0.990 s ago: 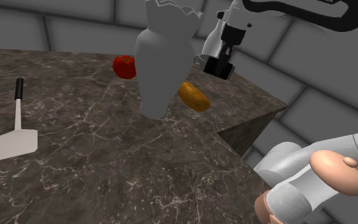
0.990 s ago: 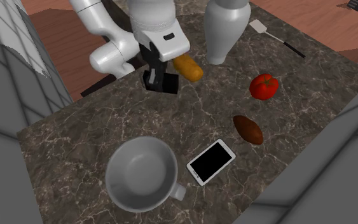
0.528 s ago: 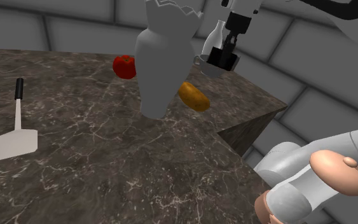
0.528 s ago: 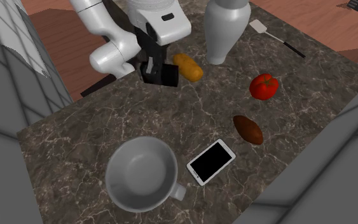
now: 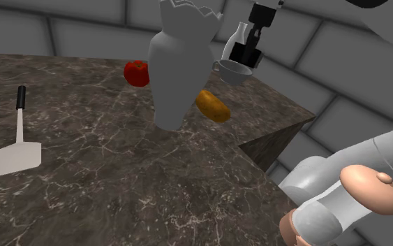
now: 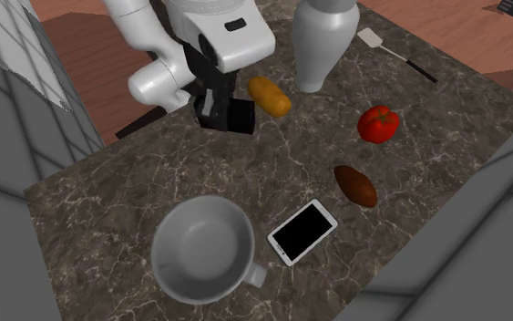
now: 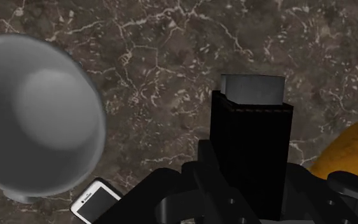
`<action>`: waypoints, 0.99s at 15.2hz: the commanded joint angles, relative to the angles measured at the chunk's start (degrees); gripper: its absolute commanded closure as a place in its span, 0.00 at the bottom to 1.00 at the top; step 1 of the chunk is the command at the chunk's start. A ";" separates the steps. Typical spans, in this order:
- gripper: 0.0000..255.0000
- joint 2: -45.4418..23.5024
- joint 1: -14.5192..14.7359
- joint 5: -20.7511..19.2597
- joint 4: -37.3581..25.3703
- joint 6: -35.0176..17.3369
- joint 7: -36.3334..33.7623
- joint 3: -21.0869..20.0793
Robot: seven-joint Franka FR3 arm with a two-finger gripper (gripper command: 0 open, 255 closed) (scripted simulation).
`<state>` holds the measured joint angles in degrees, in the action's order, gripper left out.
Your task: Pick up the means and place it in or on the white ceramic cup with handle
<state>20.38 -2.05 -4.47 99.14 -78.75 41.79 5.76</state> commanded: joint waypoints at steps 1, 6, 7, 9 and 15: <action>1.00 -2.64 -0.63 -0.30 -2.42 -0.37 2.42 1.71; 1.00 -11.77 -2.38 0.29 -11.58 -0.61 8.28 5.71; 1.00 -13.79 -2.83 0.61 -13.76 -0.48 9.47 6.46; 1.00 -18.09 -3.82 1.49 -18.56 0.01 11.87 7.94; 1.00 -32.43 -8.36 5.69 -36.42 3.81 18.39 11.20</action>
<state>-10.22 -9.81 0.63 65.19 -75.58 59.45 16.66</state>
